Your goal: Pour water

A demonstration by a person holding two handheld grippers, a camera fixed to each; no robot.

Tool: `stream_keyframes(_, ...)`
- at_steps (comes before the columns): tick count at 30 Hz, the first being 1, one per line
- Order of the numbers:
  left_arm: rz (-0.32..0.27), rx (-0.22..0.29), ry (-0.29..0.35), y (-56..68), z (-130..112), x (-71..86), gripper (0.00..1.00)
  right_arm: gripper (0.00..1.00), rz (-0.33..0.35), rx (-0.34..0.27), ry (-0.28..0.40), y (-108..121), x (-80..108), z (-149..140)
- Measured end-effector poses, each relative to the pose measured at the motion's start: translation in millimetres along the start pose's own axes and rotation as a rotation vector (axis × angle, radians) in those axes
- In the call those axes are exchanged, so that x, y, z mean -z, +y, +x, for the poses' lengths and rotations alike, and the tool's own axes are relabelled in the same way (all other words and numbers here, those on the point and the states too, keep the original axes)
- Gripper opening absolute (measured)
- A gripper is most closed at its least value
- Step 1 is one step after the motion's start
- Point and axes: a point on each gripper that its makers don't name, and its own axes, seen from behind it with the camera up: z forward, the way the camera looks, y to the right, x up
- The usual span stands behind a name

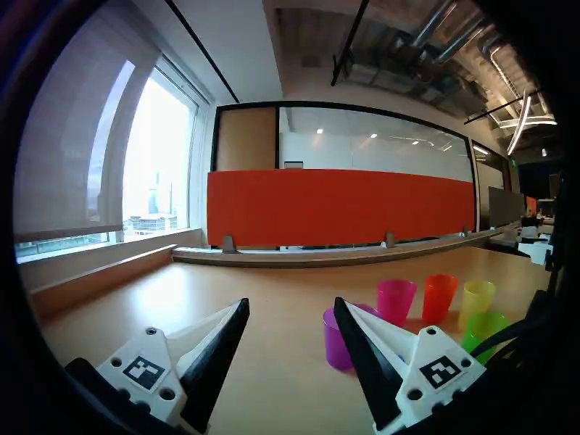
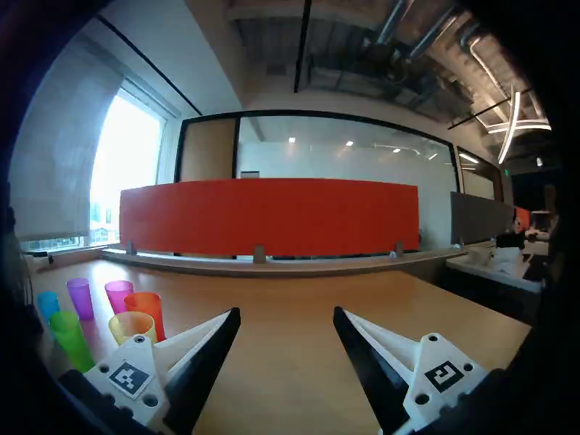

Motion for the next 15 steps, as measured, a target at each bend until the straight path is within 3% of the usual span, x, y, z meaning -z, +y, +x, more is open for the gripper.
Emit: stream_keyframes(15,0.000,0.000,0.000,-0.6,1.4,0.0,0.86,0.99,0.000,-0.001,0.000,0.1,0.9,-0.2)
